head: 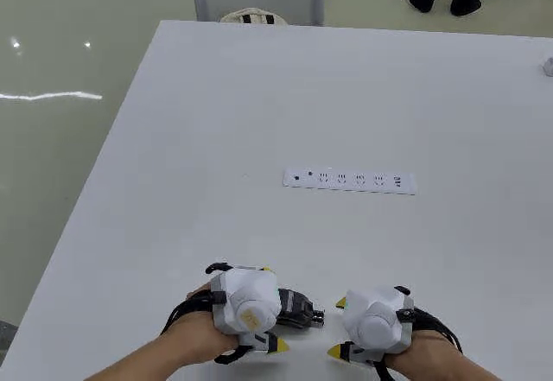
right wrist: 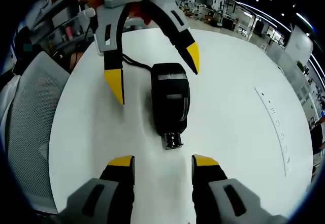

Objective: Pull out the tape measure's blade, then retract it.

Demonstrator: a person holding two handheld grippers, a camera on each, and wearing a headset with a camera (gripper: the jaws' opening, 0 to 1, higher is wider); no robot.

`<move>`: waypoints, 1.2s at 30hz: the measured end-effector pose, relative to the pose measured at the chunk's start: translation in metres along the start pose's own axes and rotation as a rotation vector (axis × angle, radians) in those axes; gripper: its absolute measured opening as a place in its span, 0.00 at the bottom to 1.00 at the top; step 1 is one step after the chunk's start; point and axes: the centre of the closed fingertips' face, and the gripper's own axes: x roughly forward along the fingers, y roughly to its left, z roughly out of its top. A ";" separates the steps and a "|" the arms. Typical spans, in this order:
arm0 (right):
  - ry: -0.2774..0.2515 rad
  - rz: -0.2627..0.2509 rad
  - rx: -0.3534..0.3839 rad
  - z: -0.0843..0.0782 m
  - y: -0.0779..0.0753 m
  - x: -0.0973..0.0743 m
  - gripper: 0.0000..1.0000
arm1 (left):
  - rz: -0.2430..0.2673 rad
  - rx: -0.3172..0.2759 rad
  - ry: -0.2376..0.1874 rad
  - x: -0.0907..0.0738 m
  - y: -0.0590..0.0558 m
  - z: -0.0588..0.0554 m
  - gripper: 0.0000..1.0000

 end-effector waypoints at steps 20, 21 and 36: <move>0.011 0.017 -0.028 0.002 -0.010 0.017 0.39 | -0.063 0.043 0.008 0.023 0.003 -0.002 0.62; 0.011 0.018 -0.028 0.002 -0.011 0.018 0.39 | -0.064 0.043 0.009 0.024 0.003 -0.002 0.62; 0.012 0.039 -0.061 0.003 -0.011 0.025 0.35 | -0.097 0.065 -0.009 0.026 0.003 0.002 0.56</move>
